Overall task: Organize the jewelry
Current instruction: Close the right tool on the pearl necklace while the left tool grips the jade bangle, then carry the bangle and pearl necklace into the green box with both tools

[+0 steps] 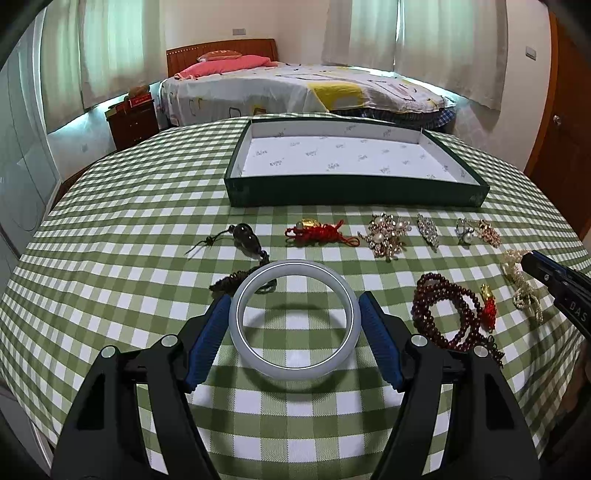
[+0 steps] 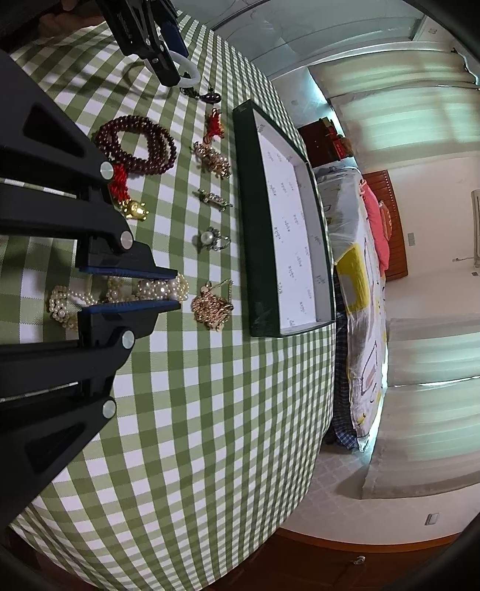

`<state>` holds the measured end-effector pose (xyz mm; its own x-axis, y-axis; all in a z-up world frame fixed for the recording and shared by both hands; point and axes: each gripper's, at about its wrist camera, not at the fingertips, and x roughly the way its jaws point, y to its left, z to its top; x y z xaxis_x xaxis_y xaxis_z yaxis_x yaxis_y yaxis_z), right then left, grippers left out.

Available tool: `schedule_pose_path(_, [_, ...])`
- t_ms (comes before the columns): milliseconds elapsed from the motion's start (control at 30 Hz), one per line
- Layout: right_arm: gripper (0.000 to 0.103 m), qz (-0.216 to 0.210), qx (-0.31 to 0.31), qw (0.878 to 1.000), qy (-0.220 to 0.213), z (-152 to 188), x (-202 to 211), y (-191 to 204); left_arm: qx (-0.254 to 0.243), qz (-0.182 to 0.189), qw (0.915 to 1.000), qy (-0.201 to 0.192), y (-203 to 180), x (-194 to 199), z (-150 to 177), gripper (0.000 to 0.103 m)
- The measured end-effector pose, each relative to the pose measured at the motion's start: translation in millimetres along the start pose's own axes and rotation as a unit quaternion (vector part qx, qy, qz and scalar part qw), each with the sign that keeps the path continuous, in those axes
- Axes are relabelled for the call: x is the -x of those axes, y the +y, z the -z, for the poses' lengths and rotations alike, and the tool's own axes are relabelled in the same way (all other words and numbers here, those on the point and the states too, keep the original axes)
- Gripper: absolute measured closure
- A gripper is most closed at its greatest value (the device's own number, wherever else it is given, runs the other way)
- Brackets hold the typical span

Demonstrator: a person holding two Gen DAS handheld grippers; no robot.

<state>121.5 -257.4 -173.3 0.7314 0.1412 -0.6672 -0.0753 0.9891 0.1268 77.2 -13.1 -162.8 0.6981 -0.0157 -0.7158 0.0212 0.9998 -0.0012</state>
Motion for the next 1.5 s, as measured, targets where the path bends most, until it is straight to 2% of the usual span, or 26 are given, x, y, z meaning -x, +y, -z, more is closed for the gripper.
schedule_pose_path(633, [0.091,-0.02,-0.001,0.998,-0.061,-47,32,11,0.018,0.007,0.9989,-0.041,8,14,-42,0.034])
schedule_pose_path(933, [0.091,-0.027,0.01,0.995,-0.1,-88,26,14,0.023,0.017,0.9973,-0.067,7,9,-86,0.034])
schedule_pose_path(1200, [0.091,-0.03,0.024,0.991,-0.13,-130,8,16,0.021,0.015,0.9944,-0.102,3,-11,-137,0.034])
schedule_pose_path(1400, [0.091,-0.023,0.024,0.991,-0.126,-147,-21,11,0.019,0.015,0.9949,-0.098,0,-44,-159,0.034])
schedule_pose_path(1500, [0.091,-0.018,0.021,0.994,-0.11,-145,-37,7,0.02,0.019,0.9966,-0.078,0,-66,-159,0.034])
